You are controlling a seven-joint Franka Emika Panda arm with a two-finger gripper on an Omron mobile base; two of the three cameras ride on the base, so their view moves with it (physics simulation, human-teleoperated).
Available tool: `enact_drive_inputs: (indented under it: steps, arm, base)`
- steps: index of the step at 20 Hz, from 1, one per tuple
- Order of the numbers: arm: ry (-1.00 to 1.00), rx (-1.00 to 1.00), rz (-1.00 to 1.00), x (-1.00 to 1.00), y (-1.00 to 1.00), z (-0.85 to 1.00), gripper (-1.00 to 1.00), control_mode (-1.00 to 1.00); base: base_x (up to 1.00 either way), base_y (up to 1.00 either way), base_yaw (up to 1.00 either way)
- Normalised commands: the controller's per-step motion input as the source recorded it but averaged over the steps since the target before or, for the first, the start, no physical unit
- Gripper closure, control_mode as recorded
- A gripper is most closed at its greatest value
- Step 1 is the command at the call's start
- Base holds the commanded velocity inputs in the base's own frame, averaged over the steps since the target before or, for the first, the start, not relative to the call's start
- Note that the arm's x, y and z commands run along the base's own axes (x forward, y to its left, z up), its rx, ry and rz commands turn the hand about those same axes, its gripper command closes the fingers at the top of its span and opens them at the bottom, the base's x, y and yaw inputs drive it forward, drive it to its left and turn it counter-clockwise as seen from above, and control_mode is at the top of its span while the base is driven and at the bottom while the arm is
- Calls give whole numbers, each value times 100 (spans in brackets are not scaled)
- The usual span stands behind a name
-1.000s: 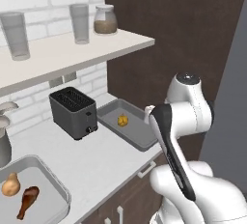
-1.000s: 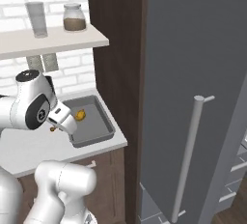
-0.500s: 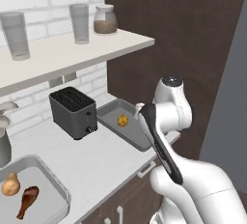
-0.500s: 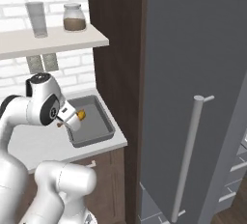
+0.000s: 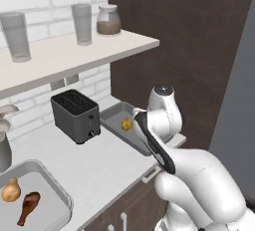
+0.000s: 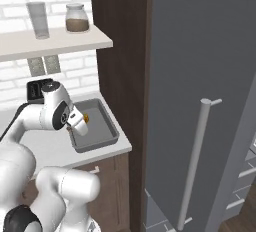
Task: Place one squash and one chicken drumstick in each tupperware on the nearby counter, to pack two identical lunches.
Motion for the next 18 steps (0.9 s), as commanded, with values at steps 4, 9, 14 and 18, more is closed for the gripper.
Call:
enact_drive_inputs:
  steps: [4, 9, 14, 18]
  arm:
    - [0, 0, -3, 54, 5, -40, 100, -100]
    - [1, 0, -3, 53, 5, -40, 100, -100]
    - [2, 0, -3, 48, 9, -34, 100, -100]
    - [4, 0, -4, 40, 6, -25, 100, -100]
  base:
    - [0, 0, 0]
    - [0, 0, 0]
    - [0, 0, 0]
    - [0, 0, 0]
